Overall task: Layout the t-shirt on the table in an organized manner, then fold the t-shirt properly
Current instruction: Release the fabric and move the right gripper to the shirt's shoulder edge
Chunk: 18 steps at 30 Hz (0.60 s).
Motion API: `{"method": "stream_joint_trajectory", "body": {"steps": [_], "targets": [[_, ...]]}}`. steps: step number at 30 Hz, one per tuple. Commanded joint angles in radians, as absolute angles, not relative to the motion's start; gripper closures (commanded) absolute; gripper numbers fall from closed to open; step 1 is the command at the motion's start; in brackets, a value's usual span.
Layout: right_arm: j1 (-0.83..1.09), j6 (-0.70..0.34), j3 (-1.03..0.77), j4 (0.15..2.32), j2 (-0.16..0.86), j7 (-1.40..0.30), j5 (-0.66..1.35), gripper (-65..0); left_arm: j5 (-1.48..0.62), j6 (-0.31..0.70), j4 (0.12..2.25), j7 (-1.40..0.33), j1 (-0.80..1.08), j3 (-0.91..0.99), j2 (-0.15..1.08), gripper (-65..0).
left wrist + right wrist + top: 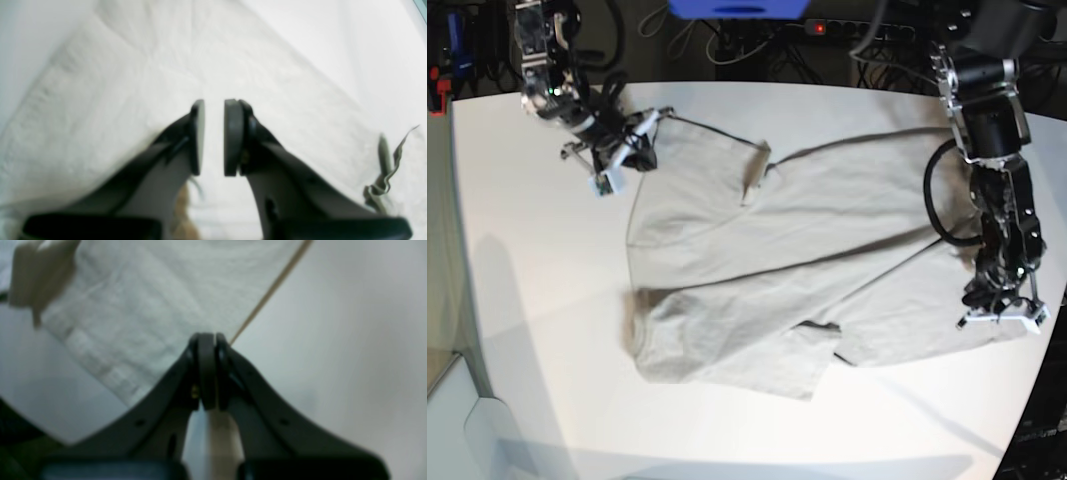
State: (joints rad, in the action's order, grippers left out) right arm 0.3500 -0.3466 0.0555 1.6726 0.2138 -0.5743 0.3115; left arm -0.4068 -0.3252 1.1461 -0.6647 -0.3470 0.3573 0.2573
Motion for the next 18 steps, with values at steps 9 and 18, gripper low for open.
{"method": "stream_joint_trajectory", "body": {"steps": [9, 18], "targets": [[0.510, -0.349, 0.048, 1.805, 0.266, -0.608, 0.291, 0.0, -0.398, -0.325, 1.171, -0.656, -0.346, 0.358, 0.271, -10.3], [0.401, -0.349, -0.001, 1.939, 0.262, -0.619, 0.292, 0.0, -0.400, -0.323, 1.181, -0.682, -0.302, 0.367, 0.275, -10.3]]}}
